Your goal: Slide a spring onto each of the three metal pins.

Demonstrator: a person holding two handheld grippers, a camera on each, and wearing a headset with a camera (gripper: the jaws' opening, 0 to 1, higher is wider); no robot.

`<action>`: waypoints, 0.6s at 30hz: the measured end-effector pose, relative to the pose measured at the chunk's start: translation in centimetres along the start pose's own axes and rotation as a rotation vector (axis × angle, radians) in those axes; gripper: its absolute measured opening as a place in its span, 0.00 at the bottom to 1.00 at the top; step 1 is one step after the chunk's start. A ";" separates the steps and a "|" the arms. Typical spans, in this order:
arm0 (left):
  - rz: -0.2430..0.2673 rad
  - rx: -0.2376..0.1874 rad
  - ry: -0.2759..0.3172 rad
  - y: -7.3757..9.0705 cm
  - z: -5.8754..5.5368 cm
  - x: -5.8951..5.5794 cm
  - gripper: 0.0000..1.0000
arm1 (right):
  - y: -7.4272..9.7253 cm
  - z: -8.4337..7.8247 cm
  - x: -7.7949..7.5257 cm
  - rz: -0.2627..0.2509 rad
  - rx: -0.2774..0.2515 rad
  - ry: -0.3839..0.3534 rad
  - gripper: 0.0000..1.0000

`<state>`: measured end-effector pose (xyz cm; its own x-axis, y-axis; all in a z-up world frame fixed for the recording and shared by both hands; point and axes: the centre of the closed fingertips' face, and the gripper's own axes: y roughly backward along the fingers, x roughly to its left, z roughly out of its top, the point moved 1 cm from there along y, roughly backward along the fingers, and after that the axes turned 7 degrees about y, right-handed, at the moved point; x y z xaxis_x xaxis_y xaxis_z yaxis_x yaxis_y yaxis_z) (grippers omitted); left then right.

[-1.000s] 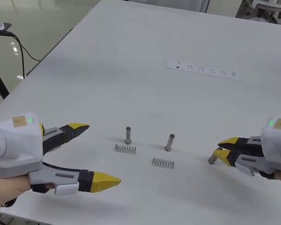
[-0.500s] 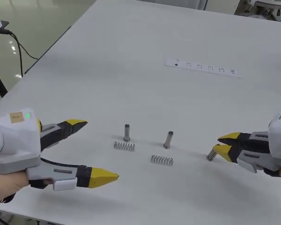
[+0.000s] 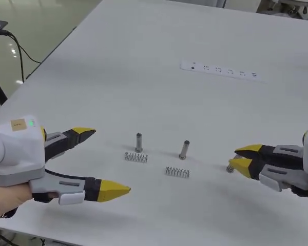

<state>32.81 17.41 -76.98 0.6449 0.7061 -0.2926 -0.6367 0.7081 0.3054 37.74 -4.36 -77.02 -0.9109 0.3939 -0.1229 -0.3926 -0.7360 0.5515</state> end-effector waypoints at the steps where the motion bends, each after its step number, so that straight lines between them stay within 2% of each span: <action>1: -0.001 0.001 -0.001 0.0 0.0 0.0 0.98 | 0.0 -0.1 0.1 0.000 -0.001 -0.002 0.12; 4: -0.002 0.004 -0.003 0.0 0.0 -0.1 0.98 | 0.0 -0.4 0.4 0.006 -0.001 -0.019 0.12; 11: -0.001 0.003 -0.006 0.1 0.1 -0.1 0.98 | -0.1 -1.1 1.2 0.019 0.023 -0.006 0.12; 18: 0.000 0.006 -0.007 0.2 0.0 0.0 0.98 | -0.5 -1.0 1.9 0.039 0.037 0.017 0.11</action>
<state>32.67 17.54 -76.86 0.6479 0.7059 -0.2863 -0.6342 0.7081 0.3106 36.10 -3.77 -78.38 -0.9278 0.3552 -0.1144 -0.3517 -0.7297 0.5863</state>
